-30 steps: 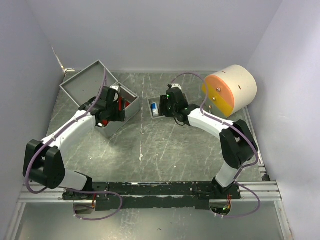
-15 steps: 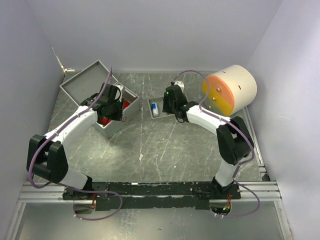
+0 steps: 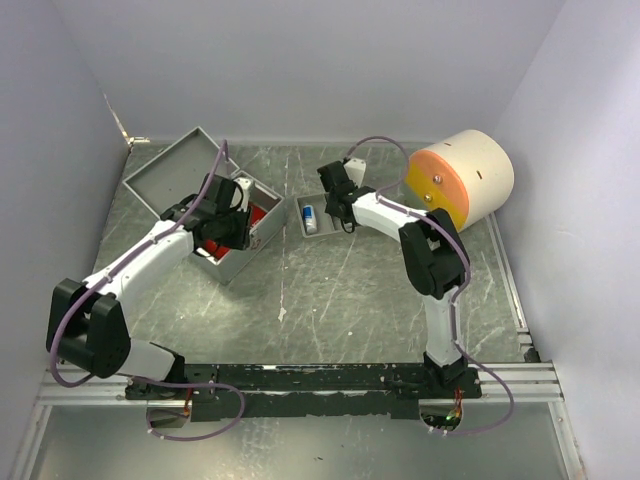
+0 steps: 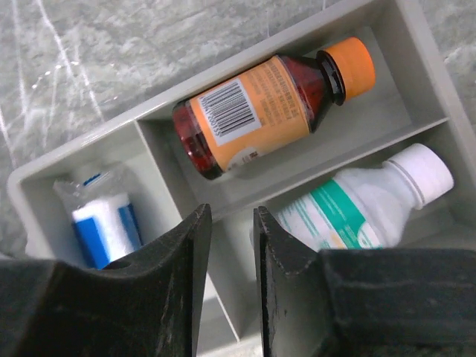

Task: Organize the medicine kit

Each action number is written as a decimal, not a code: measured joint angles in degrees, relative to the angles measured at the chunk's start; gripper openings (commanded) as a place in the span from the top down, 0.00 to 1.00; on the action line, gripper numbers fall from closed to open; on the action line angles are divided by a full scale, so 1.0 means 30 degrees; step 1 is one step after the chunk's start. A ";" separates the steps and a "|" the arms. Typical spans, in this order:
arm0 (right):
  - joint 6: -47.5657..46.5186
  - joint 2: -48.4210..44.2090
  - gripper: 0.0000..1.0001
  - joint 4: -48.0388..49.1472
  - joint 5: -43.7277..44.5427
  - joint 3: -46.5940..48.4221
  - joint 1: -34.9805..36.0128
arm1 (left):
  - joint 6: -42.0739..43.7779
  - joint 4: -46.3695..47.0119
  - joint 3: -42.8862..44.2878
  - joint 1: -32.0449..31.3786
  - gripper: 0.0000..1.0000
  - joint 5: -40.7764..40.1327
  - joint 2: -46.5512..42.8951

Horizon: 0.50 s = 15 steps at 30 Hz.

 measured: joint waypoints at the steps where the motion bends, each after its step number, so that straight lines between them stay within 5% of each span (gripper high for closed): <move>1: 0.0248 0.0386 0.69 -0.0058 0.0182 0.0262 -0.0007 | -0.0007 0.0029 -0.0102 0.0000 0.55 0.0160 -0.0095; 7: 0.1413 0.1209 0.59 -0.0109 0.0576 0.0845 -0.0036 | -0.0036 0.0240 -0.0554 -0.0109 0.54 0.0947 -0.0393; 15: 0.2674 0.1297 0.58 -0.0095 0.0503 0.0947 -0.0160 | -0.0095 0.0306 -0.0845 -0.0197 0.54 0.1617 -0.0401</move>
